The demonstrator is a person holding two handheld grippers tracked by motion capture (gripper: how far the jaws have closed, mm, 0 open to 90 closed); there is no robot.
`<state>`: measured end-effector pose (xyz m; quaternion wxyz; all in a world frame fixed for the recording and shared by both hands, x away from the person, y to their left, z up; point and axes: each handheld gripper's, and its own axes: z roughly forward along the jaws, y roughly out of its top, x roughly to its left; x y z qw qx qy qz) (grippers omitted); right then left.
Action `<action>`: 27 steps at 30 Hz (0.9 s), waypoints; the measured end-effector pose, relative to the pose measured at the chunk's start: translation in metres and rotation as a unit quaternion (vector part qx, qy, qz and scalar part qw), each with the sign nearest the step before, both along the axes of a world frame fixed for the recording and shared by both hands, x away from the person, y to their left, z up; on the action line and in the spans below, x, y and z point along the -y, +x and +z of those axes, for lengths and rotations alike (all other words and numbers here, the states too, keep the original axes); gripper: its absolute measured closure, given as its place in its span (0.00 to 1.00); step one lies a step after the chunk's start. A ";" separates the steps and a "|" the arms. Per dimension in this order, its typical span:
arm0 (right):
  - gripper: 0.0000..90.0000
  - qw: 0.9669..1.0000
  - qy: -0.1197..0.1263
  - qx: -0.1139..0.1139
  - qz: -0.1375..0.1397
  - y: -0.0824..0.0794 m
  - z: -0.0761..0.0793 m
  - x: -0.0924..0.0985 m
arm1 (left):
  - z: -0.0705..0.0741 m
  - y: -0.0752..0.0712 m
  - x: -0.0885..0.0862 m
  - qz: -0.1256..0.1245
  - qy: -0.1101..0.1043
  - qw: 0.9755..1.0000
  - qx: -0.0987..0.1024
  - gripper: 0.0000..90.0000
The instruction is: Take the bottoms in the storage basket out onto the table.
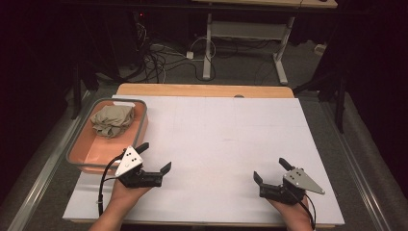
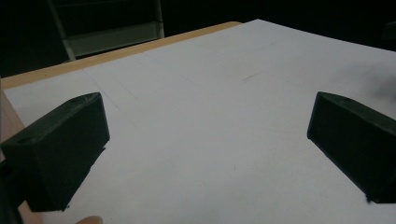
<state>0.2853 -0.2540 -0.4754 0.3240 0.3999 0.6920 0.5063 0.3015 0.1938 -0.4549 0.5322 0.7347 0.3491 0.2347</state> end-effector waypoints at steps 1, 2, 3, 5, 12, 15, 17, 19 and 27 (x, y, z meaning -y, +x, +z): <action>0.00 1.000 0.000 0.000 0.000 0.000 0.000 0.000 | 0.000 0.000 0.000 0.000 0.000 1.000 0.000 0.00; 0.00 1.000 0.000 -0.001 0.000 0.000 0.000 0.000 | 0.000 0.000 0.000 0.000 0.001 1.000 -0.001 0.00; 0.00 1.000 0.000 -0.001 0.001 0.000 0.000 0.000 | 0.000 0.000 0.000 0.001 0.002 1.000 -0.001 0.00; 0.00 1.000 -0.001 -0.002 0.002 0.000 -0.001 0.000 | -0.001 0.000 0.000 0.001 0.001 1.000 -0.002 0.00; 0.00 1.000 -0.002 0.002 0.003 -0.001 0.000 -0.001 | -0.002 0.000 0.001 -0.003 0.001 1.000 -0.007 0.00; 0.00 1.000 -0.003 0.000 0.003 -0.001 0.000 -0.001 | -0.001 0.000 0.000 -0.005 -0.004 1.000 -0.011 0.00; 0.00 1.000 -0.003 0.000 0.003 -0.001 0.000 -0.001 | 0.001 0.000 -0.001 -0.007 -0.009 1.000 -0.013 0.00; 0.00 1.000 -0.003 0.003 0.003 -0.003 0.001 -0.001 | 0.005 -0.002 -0.001 -0.009 -0.010 1.000 -0.011 0.00; 0.00 1.000 0.003 0.004 0.001 -0.004 0.003 0.003 | 0.016 -0.004 -0.012 -0.002 -0.013 1.000 -0.011 0.00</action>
